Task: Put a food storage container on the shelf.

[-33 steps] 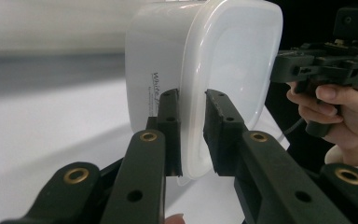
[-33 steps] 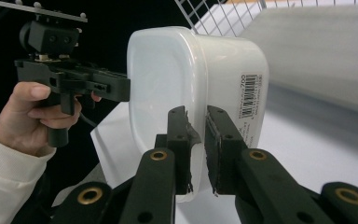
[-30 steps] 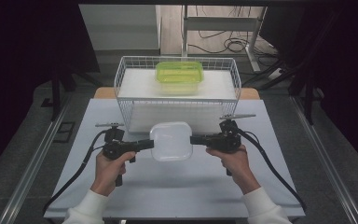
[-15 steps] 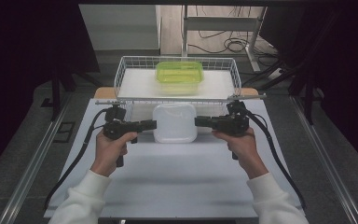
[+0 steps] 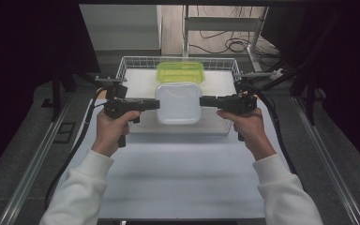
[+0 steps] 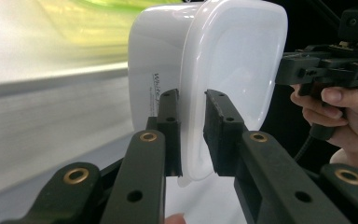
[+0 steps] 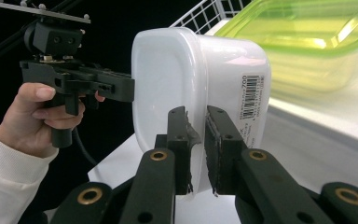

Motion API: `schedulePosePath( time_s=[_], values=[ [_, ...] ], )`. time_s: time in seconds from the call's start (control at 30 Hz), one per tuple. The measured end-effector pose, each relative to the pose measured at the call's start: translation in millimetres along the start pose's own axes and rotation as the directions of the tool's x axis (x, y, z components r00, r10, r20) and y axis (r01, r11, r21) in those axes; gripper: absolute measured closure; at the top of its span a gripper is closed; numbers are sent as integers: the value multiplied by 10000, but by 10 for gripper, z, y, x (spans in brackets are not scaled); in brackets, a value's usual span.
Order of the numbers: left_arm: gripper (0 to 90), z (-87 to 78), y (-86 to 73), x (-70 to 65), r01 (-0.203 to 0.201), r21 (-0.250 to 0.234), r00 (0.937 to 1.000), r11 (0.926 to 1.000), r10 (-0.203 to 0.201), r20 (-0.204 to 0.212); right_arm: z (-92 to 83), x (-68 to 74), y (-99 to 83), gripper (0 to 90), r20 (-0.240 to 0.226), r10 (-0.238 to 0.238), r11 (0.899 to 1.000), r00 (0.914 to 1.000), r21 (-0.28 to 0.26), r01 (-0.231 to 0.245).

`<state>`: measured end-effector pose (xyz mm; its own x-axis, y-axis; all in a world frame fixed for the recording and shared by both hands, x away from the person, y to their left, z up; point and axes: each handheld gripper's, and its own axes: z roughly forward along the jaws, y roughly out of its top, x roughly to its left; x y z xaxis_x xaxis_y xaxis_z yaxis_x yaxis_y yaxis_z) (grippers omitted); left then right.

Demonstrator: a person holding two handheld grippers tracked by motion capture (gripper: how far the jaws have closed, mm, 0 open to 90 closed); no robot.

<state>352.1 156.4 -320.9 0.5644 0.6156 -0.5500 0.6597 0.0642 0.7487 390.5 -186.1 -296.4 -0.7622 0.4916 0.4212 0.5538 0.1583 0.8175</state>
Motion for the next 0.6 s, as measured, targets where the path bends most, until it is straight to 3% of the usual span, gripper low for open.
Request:
schedulePosePath(
  time_s=[0.6],
  values=[
    [774,167,354,66,-115,-118,9999,9999,115,-38,-24,-214,283,796,-25,20,9995,10000,-305,-20]
  ],
)
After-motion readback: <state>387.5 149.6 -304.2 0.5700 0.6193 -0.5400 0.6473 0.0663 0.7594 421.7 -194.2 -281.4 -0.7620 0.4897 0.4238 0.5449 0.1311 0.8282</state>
